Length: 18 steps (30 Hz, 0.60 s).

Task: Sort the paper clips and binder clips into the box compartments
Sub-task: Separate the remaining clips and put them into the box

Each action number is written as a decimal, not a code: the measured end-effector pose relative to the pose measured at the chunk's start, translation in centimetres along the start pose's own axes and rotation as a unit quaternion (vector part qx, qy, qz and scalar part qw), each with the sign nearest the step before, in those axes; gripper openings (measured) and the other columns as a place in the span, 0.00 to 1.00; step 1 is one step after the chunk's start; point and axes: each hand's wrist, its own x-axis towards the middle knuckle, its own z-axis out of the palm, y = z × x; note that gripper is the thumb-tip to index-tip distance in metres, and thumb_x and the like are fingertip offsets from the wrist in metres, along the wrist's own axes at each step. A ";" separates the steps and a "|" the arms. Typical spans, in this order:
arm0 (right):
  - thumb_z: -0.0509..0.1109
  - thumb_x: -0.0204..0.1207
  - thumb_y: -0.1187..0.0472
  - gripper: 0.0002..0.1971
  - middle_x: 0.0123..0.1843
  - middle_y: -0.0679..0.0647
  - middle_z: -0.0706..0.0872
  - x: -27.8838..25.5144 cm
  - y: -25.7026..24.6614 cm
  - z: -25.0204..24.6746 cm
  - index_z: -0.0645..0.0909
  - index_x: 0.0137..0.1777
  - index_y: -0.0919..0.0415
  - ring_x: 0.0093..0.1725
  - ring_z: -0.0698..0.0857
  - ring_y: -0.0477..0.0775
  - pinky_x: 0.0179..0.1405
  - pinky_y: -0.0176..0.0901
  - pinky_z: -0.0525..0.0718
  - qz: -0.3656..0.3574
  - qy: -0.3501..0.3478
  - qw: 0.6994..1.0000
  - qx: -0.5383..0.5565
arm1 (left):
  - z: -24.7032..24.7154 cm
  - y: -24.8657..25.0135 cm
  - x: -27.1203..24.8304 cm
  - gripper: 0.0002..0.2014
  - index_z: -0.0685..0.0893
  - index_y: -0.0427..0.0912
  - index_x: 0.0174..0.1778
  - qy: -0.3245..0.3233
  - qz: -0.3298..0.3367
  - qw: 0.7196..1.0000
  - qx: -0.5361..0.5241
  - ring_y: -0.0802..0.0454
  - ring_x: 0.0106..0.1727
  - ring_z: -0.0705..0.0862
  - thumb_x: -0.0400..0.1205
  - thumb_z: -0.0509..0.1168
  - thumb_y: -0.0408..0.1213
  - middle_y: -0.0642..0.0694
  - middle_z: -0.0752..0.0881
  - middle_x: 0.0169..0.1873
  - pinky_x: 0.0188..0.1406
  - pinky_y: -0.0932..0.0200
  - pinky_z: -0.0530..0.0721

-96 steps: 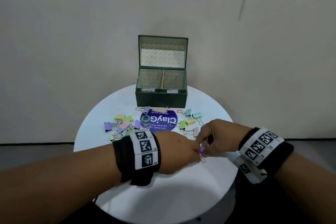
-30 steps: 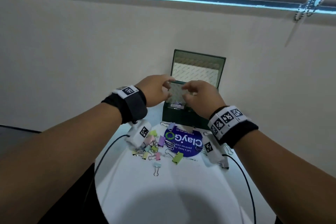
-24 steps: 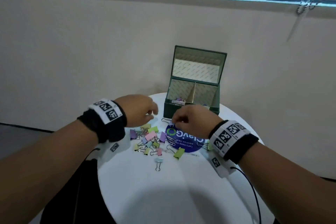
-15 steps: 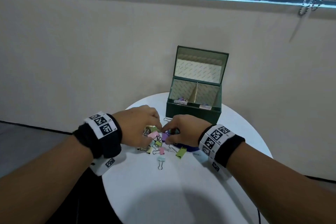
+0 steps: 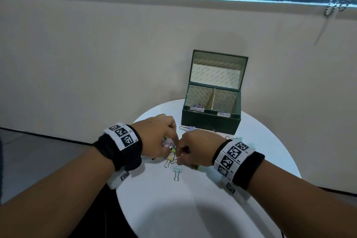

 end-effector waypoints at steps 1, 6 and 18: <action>0.77 0.73 0.48 0.08 0.36 0.45 0.85 0.0 0.1 0.0 0.87 0.43 0.51 0.37 0.82 0.46 0.38 0.41 0.81 0.002 0.007 1.000 0.001 | -0.1 0.1 0.0 0.06 0.89 0.60 0.45 -0.003 0.002 1.000 0.005 0.61 0.54 0.72 0.74 0.72 0.48 0.60 0.76 0.53 0.49 0.64 0.73; 0.75 0.71 0.57 0.09 0.35 0.45 0.82 -1.0 0.9 -0.9 0.77 0.35 0.52 0.35 0.79 0.45 0.38 0.44 0.83 0.018 0.055 0.998 0.038 | -0.2 -0.1 0.1 0.05 0.91 0.58 0.46 0.029 0.012 0.999 -0.010 0.63 0.52 0.73 0.77 0.71 0.48 0.61 0.77 0.51 0.46 0.68 0.73; 0.68 0.76 0.53 0.14 0.55 0.43 0.84 -2.6 -1.6 -0.1 0.80 0.60 0.38 0.54 0.84 0.52 0.54 0.50 0.86 -0.055 -0.040 0.997 -0.033 | -0.7 0.6 -0.1 0.06 0.73 0.56 0.46 0.058 -0.032 0.997 -0.042 0.56 0.34 0.78 0.76 0.63 0.43 0.56 0.83 0.34 0.37 0.55 0.81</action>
